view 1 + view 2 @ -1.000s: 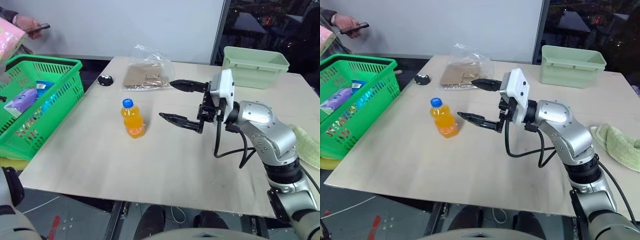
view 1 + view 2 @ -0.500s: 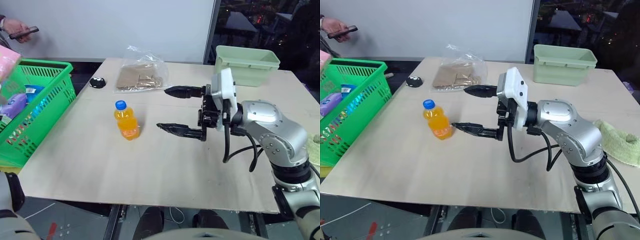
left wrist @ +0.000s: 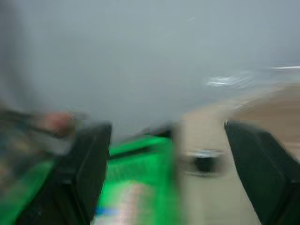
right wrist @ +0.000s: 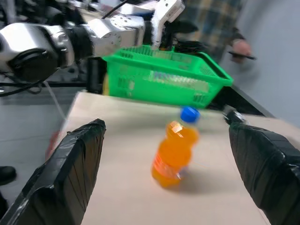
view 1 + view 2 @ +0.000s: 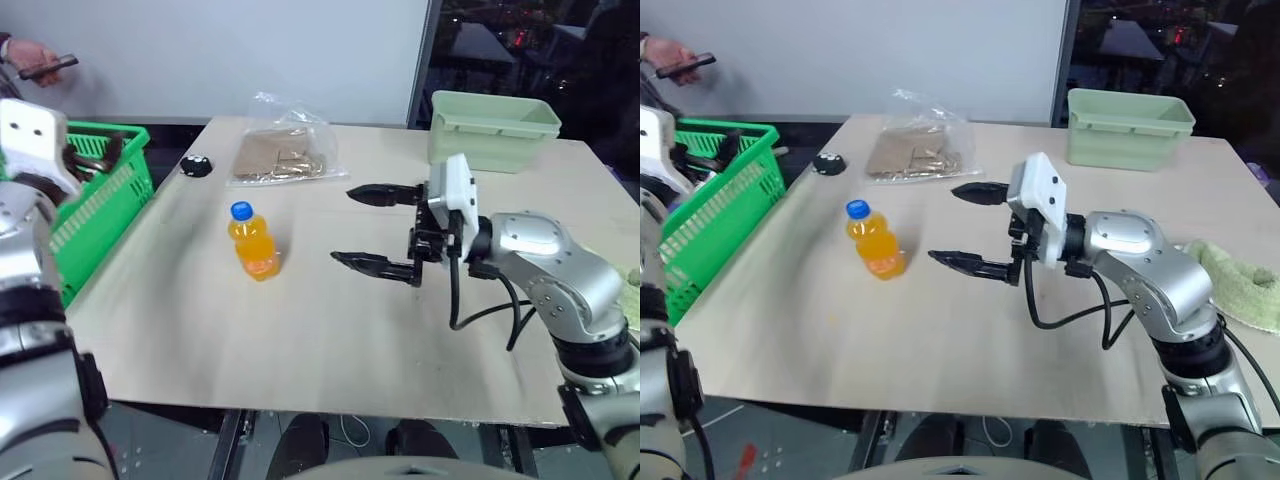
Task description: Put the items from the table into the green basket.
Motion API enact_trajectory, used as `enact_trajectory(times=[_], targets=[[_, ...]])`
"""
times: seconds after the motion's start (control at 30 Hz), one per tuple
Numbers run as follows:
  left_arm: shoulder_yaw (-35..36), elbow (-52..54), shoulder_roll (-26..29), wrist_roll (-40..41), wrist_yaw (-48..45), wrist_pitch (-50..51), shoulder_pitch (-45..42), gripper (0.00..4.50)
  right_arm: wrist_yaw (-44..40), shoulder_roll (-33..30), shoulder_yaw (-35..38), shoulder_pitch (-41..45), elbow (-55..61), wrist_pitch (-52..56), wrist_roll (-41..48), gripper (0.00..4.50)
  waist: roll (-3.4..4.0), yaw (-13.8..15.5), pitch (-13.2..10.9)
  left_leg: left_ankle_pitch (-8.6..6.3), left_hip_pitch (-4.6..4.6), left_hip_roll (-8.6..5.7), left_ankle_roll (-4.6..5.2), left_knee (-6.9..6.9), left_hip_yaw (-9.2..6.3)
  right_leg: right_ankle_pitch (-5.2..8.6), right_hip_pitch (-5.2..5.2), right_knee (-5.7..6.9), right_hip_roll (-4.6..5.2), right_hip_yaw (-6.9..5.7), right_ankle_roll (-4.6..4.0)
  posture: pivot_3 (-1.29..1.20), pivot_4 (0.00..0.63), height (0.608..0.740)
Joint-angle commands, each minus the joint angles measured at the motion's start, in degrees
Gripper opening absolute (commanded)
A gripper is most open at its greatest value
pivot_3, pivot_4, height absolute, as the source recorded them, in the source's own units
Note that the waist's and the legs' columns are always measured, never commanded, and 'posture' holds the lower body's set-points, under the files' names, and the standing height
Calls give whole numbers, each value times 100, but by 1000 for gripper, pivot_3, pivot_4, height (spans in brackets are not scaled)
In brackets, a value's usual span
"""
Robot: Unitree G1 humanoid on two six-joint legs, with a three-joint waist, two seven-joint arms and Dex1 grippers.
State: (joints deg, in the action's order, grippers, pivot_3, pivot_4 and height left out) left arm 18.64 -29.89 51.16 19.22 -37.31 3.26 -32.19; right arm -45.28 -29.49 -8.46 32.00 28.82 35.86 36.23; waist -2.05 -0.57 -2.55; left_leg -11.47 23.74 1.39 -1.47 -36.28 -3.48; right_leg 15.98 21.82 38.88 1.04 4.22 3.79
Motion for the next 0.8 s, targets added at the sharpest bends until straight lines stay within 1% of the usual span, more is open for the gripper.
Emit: enact_trajectory(times=[0.03, 0.1, 0.17, 0.3, 0.33, 0.53, 0.8], targets=[[413, 1596, -130, 1246, -439, 1379, 524, 4500, 139, -108, 279, -27, 273, -10, -1, 4500, 3, -83, -2, 0, -1, 2, 0, 0, -2, 1, 1, 1, -2, 0, -1, 22, 0, 740], [523, 2550, -173, 2049, -651, 2363, 952, 4500, 245, -184, 353, -109, 353, 61, 14, 4500, 1, -163, -2, 0, -1, 9, 0, 0, -9, 3, 0, 4, -8, -5, -6, 22, 0, 740], [649, 2979, -184, 2512, -692, 2924, 1152, 4500, 304, -214, 374, -147, 382, 86, 29, 4500, 4, -202, -3, 0, -2, 10, 0, 0, -12, 5, -1, 4, -7, -8, -8, 6, 0, 740], [641, 3623, -99, 2631, -936, 3268, 1702, 4500, 335, -238, 354, -235, 412, 82, -12, 4500, 32, -218, 0, 0, -16, 9, 0, 0, -5, 6, -8, 3, -7, -3, -8, 2, 0, 740], [619, 3690, -91, 2569, -949, 3256, 1777, 4500, 329, -243, 343, -260, 410, 65, -28, 4500, 44, -193, -3, 0, -18, 9, 0, 0, -2, 6, -8, 3, -7, -2, -8, 5, 0, 740], [105, 3827, -187, 1597, -735, 2779, 1966, 4500, 268, -246, 324, -336, 374, -22, -100, 4500, 45, -166, -4, 1, -11, 4, 0, 0, -4, 9, -8, -5, -7, -1, -11, 5, 0, 740], [-310, 3759, -406, 1171, -701, 2740, 1975, 4500, 267, -277, 370, -372, 451, -1, -113, 4500, 49, -180, -6, 1, -11, 4, 0, 0, -2, 9, -7, -5, -8, 2, -12, -13, 0, 740]])
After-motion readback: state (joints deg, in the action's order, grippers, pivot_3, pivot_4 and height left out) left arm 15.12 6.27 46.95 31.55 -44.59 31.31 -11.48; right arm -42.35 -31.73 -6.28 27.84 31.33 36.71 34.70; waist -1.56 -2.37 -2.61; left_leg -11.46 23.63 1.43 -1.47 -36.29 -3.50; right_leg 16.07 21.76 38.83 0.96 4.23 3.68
